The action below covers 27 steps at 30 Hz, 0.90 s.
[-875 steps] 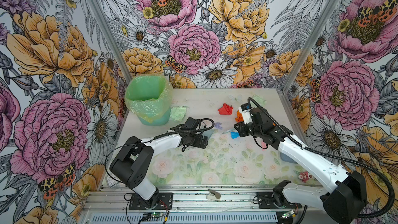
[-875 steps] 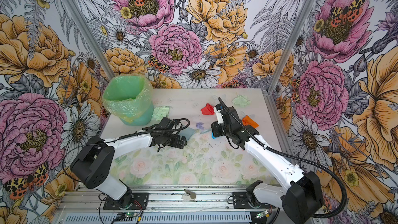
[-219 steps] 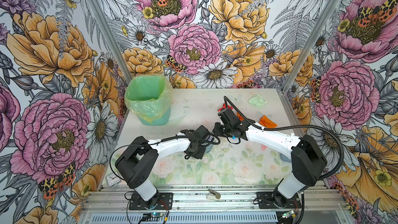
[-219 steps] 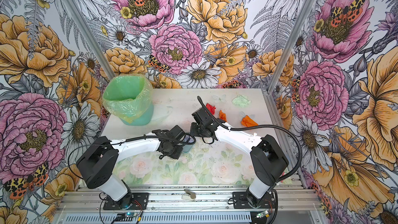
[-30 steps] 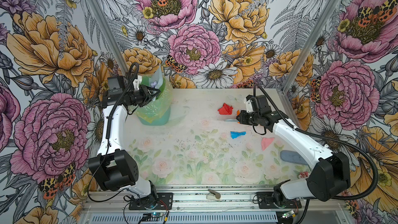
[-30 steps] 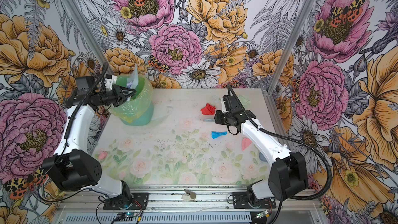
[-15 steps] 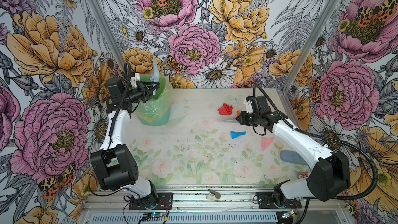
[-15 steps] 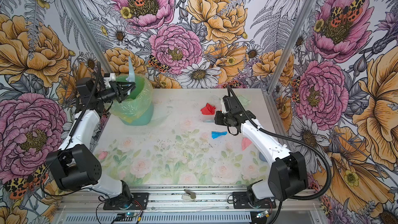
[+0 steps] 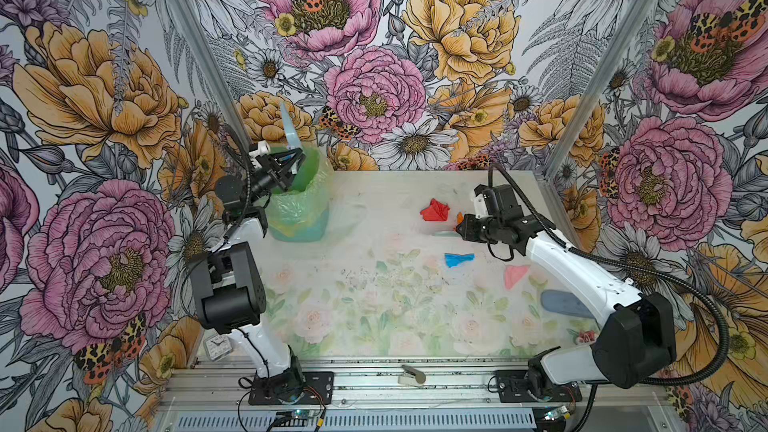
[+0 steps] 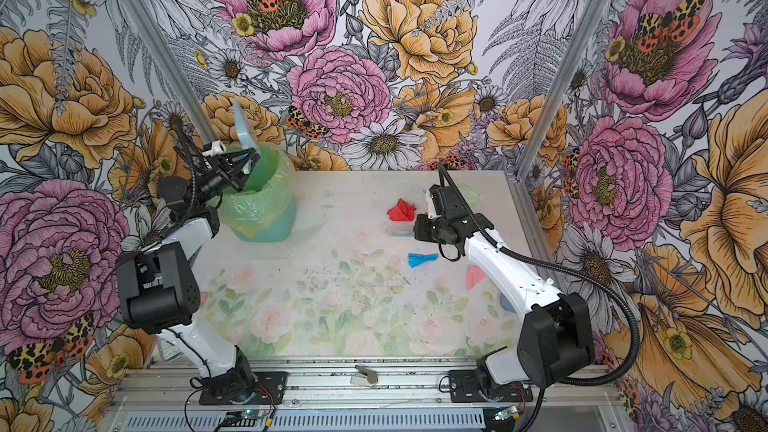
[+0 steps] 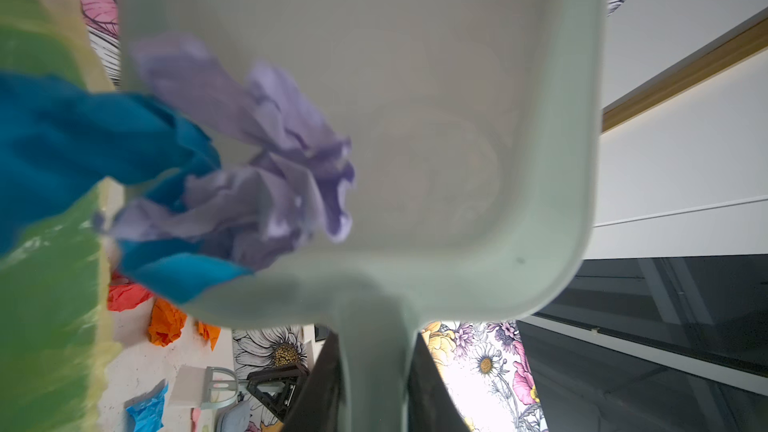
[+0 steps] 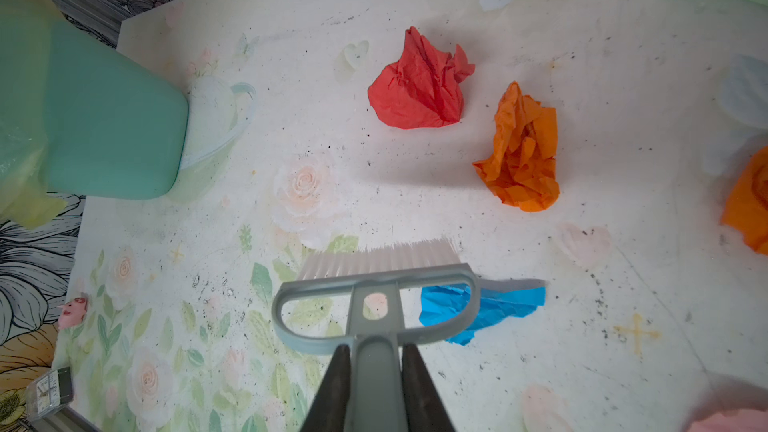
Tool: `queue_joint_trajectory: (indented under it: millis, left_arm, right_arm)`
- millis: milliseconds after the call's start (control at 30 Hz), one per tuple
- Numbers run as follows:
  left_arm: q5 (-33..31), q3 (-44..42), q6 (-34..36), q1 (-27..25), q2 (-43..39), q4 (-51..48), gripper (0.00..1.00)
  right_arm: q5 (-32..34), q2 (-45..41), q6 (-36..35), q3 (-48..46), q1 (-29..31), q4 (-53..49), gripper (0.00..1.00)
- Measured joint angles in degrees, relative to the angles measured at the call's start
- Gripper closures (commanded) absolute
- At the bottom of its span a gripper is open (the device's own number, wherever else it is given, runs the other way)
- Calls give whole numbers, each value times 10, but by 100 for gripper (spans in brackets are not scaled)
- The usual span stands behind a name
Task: Sweep away the paper scraps from the table
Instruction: 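Tip the dustpan with the left gripper to drop the scraps into the bin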
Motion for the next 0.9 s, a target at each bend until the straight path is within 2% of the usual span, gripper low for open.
queue_joint_trajectory:
  millis: [100,300,667,900]
  left_arm:
    - [-1,-8,-32,2,3,47,89]
    - [-4,-18,-32,18,-6,94,88]
    - [-5,-27,-32,22,-17,98,88]
    - [-11,-28,-32,22,-56,98,87]
  right_arm:
    - [0,0,0,0,0,0,100]
    - [0,0,0,0,0,0,100]
    - [0,2,0,0,0,0,100]
    - [0,2,0,0,0,0,100]
